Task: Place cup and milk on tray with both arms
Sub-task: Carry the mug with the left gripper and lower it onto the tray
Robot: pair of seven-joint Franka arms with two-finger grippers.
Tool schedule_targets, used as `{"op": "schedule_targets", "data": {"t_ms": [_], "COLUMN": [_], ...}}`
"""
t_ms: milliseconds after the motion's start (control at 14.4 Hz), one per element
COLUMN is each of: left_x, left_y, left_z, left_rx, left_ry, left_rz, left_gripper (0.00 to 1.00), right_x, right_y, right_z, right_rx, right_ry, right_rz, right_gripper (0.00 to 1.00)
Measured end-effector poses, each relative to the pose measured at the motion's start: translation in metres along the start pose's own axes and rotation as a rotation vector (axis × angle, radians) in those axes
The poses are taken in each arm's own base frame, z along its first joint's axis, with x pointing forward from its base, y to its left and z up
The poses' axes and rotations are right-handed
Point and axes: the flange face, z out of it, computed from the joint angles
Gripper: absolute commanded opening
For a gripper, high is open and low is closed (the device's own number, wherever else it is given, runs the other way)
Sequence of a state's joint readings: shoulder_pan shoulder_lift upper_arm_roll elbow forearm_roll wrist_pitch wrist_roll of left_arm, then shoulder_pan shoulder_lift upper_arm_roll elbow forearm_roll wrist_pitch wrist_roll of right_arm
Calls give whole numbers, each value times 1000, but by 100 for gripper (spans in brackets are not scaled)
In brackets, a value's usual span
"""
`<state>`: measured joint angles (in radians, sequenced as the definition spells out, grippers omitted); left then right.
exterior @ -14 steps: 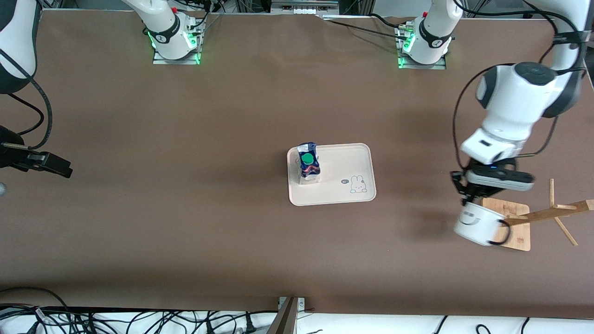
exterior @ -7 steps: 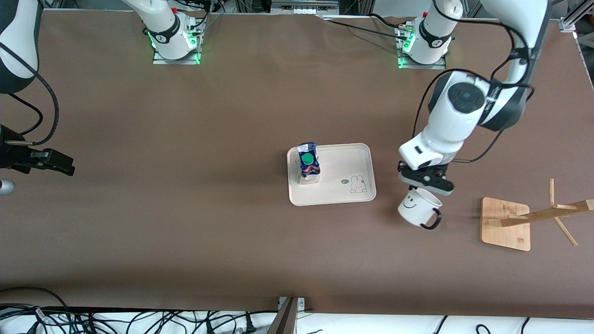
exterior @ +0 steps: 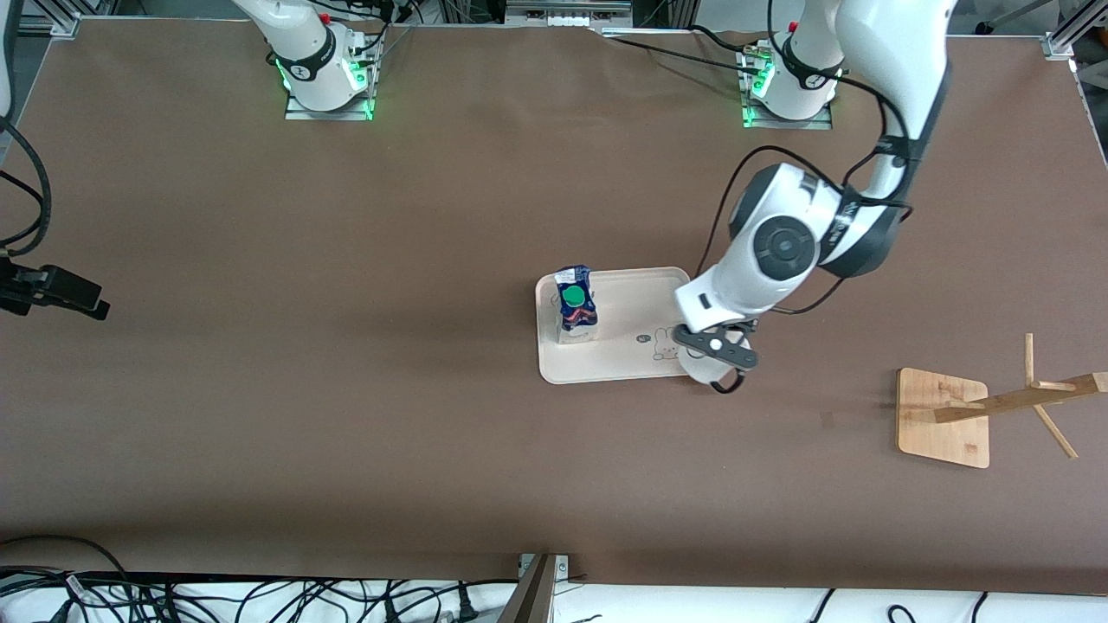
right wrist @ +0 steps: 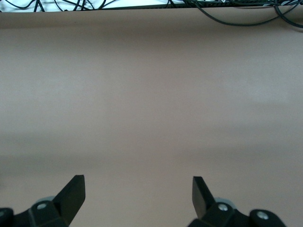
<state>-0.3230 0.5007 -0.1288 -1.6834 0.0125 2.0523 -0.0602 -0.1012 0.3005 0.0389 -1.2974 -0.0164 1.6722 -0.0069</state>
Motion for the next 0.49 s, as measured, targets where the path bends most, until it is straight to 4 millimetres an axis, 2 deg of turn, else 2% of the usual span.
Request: {"op": "schedule_targets", "data": {"t_ms": [278, 487], "left_x": [7, 9], "left_y": [36, 55], "left_z": [18, 36], "left_rx": [7, 11], "left_ry": [-121, -153], "left_rz": [48, 76], "left_gripper": [0, 0], "right_x": [-25, -39], "right_y": [-17, -21], "right_z": [-8, -8], "right_rx": [14, 12], "right_ry": [-7, -12], "right_rz": [63, 77], "right_gripper": [100, 100]}}
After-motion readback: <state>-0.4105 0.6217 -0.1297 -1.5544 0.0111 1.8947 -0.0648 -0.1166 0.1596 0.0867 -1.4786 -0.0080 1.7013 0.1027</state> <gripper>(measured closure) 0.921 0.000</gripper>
